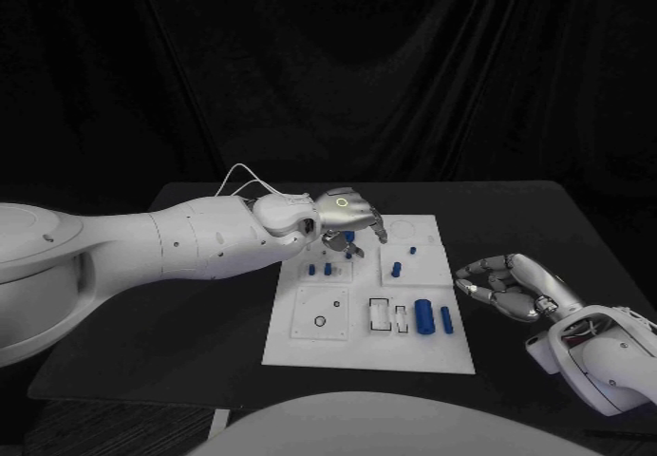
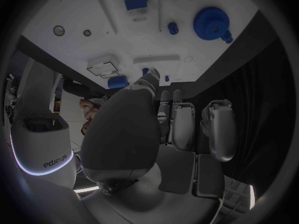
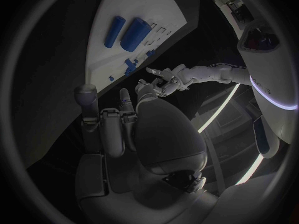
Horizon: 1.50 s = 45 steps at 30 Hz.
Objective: Assemble the parts on the task board
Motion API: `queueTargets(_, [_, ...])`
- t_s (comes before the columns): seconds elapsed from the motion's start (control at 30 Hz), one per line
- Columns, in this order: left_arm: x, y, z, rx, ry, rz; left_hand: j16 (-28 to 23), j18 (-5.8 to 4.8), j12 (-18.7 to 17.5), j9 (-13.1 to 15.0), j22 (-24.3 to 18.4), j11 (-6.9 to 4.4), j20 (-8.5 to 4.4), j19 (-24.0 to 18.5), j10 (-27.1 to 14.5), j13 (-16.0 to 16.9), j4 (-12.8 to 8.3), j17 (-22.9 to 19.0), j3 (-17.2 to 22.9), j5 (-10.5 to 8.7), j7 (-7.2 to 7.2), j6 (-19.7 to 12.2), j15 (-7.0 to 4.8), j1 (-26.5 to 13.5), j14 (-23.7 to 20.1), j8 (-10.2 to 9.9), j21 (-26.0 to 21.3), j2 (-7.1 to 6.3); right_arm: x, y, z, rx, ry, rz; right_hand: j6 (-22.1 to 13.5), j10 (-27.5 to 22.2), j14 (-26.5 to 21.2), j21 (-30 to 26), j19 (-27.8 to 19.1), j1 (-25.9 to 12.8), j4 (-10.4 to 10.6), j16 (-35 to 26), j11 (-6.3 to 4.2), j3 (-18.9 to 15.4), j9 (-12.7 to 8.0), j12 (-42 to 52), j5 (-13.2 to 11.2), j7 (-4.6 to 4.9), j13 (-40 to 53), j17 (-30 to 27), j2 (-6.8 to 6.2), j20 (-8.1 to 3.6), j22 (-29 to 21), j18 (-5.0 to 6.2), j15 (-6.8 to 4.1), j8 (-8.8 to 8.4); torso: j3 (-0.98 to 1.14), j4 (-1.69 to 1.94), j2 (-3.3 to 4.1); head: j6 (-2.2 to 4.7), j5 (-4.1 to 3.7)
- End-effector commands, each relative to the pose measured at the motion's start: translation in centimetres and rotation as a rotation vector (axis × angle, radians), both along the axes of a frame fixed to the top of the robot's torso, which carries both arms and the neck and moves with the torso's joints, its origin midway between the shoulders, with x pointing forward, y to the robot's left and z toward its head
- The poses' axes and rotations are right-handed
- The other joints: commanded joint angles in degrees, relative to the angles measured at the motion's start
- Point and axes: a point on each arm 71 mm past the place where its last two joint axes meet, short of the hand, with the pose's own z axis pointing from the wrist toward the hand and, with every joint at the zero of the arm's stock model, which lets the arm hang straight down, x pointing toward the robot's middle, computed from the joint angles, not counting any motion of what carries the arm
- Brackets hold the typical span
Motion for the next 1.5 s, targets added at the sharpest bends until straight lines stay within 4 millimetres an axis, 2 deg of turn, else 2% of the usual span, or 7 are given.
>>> queueTargets(0.03, [-0.1, -0.2, -1.1, 0.082, 0.055, 0.023, -0.28, -0.58, 0.53, -0.2, 11.26, 0.04, -0.26, 1.03, 0.86, -0.08, -0.1, -0.28, -1.28, -0.38, 0.73, 0.43, -0.19, -0.62, 0.78, 0.25, -0.28, 0.27, -0.1, 0.0, 0.1, 0.004, -0.018, -0.002, 0.32, 2.18, 1.67, 0.23, 0.02, 0.48, -0.07, 0.04, -0.05, 0.36, -0.01, -0.14, 0.21, 0.14, 1.91, 7.99, 0.0, 0.12, 4.8, 0.63, -0.17, 0.37, -0.07, 0.1, 0.03, 0.0, -0.24])
queueTargets(0.57, [-0.1, 0.1, -2.6, 0.123, 0.098, 0.087, 1.25, -0.15, 0.84, -0.62, 10.66, 0.47, -0.07, 0.08, 1.83, -0.18, -0.39, 1.13, -1.85, 0.01, 2.58, 2.99, -0.03, 0.55, 1.35, 1.04, -2.34, 1.99, -0.2, 0.0, 0.1, 0.003, -0.015, -0.004, 0.37, 2.16, 1.67, 0.27, 0.06, 0.48, -0.07, 0.02, -0.07, 0.38, 0.0, -0.15, 0.22, 0.12, 1.89, 7.97, -0.03, 0.11, 4.81, 0.63, -0.18, 0.4, -0.05, 0.1, -0.04, 0.0, -0.27])
queueTargets(0.7, [0.0, 0.5, -2.6, 0.116, 0.088, 0.106, 1.63, -0.2, 0.59, -1.08, 10.74, 0.67, 0.12, 0.24, 1.87, -0.4, -0.54, 1.32, -1.23, 1.56, 2.91, 3.12, 0.12, 1.17, 1.56, 0.76, -2.09, 2.51, -0.1, -0.1, 0.1, 0.002, -0.014, -0.004, 0.4, 2.12, 1.65, 0.18, 0.03, 0.47, -0.06, 0.0, -0.08, 0.4, 0.01, -0.17, 0.23, 0.11, 1.86, 7.93, -0.09, 0.11, 4.79, 0.64, -0.18, 0.43, -0.04, 0.08, -0.02, 0.0, -0.14])
queueTargets(0.8, [0.1, 0.8, -2.6, 0.115, 0.083, 0.119, 2.14, -0.2, 0.27, -1.53, 10.77, 0.75, 0.17, 0.35, 1.92, -0.67, -0.67, 1.75, -0.64, 3.69, 2.89, 3.13, 0.12, 1.65, 1.8, 0.47, -2.01, 2.72, -0.1, -0.1, 0.1, 0.002, -0.013, -0.005, 0.4, 2.12, 1.65, 0.18, 0.03, 0.47, -0.06, 0.0, -0.08, 0.4, 0.01, -0.17, 0.23, 0.11, 1.86, 7.93, -0.09, 0.11, 4.79, 0.64, -0.18, 0.43, -0.04, 0.09, -0.04, 0.0, -0.11])
queueTargets(1.0, [0.5, 1.3, -2.8, 0.133, 0.088, 0.153, 2.17, -0.19, -0.46, -1.98, 10.75, 0.82, 0.17, 0.37, 1.56, -1.19, -0.93, 1.61, 0.65, 4.74, 2.86, 3.2, 0.12, 2.48, 1.82, 0.24, -2.12, 3.15, -0.1, -0.1, 0.1, 0.001, -0.011, -0.006, 0.4, 2.12, 1.65, 0.18, 0.03, 0.47, -0.06, 0.0, -0.08, 0.4, 0.01, -0.17, 0.23, 0.11, 1.86, 7.93, -0.09, 0.11, 4.79, 0.64, -0.18, 0.43, -0.03, 0.11, -0.06, 0.0, -0.13])
queueTargets(1.1, [0.7, 1.6, -3.0, 0.141, 0.09, 0.167, 1.92, -0.17, -0.99, -2.34, 10.73, 0.85, 0.16, 0.36, 1.78, -1.68, -1.13, 1.17, 2.36, 5.55, 3.09, 3.55, 0.11, 3.06, 1.69, 0.22, -2.26, 3.2, -0.1, -0.1, 0.1, 0.0, -0.01, -0.006, 0.4, 2.12, 1.65, 0.18, 0.03, 0.47, -0.06, 0.0, -0.08, 0.4, 0.01, -0.17, 0.23, 0.11, 1.86, 7.93, -0.09, 0.11, 4.79, 0.64, -0.18, 0.43, -0.05, 0.11, -0.04, 0.0, -0.11])
queueTargets(1.5, [1.1, 1.7, -3.5, 0.159, 0.099, 0.181, 1.75, -0.12, -1.2, -2.7, 10.67, 0.59, 0.12, 0.29, 3.41, -2.13, -1.27, 0.81, 4.47, 5.67, 3.46, 4.5, 0.03, 3.18, 1.59, 0.46, -2.56, 2.59, -0.1, -0.1, 0.0, -0.003, -0.004, -0.008, 0.4, 2.12, 1.65, 0.18, 0.03, 0.47, -0.06, 0.0, -0.08, 0.4, 0.01, -0.17, 0.23, 0.11, 1.86, 7.93, -0.09, 0.11, 4.79, 0.64, -0.18, 0.43, -0.06, 0.11, -0.05, 0.0, -0.1])
